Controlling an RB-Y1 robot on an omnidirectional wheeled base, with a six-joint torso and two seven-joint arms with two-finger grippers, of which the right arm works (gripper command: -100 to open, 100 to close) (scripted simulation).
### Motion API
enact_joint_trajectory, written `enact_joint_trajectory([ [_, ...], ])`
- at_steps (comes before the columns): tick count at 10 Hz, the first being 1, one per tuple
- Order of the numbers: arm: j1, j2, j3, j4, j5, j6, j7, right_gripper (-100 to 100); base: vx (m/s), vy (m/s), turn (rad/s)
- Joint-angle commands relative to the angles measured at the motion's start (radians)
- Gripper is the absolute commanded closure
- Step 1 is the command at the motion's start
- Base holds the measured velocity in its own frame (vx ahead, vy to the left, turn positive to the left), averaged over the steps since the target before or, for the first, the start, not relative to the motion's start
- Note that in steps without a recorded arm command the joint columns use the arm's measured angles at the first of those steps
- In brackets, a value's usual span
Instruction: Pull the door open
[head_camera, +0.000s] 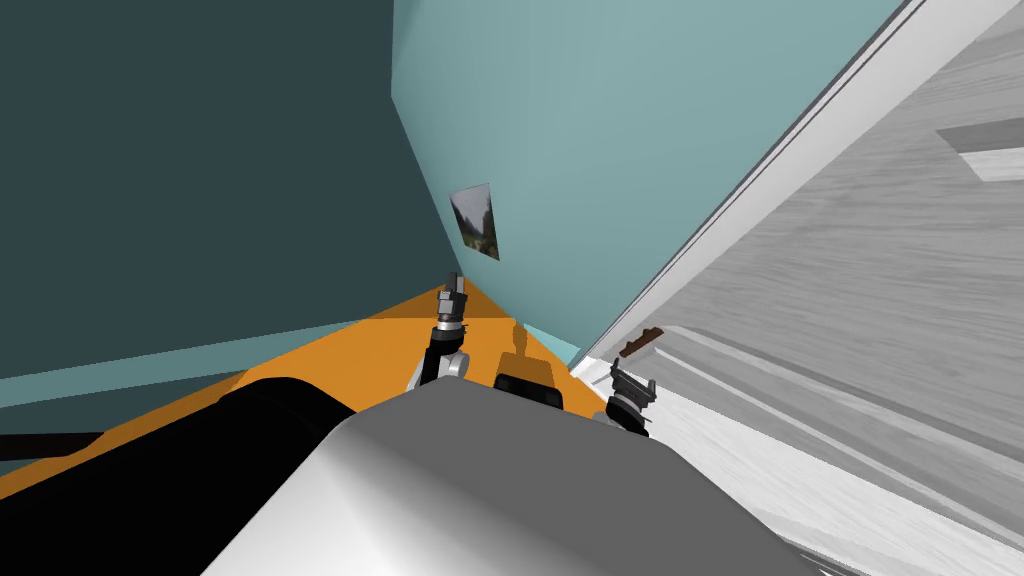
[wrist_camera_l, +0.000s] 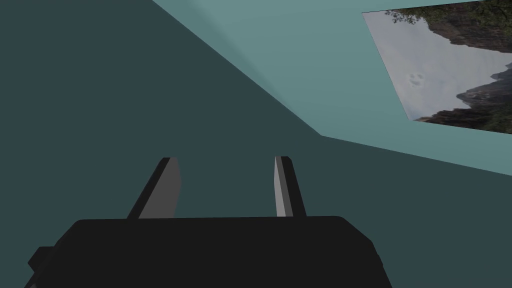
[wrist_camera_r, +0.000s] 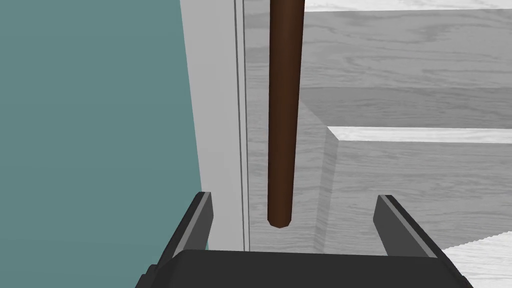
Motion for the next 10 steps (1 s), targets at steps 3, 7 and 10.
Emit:
enact_joint_trajectory([
  [3,0.011,-0.069,-0.004,0.039,-0.009,-0.013,-0.081,-100,0.162,-0.006,0.016],
  [7,0.02,-0.132,-0.006,0.083,-0.015,-0.03,-0.155,-100,0.149,0.008,0.015],
  [10,0.027,-0.178,-0.007,0.115,-0.02,-0.041,-0.208,-100,0.11,-0.003,0.013],
])
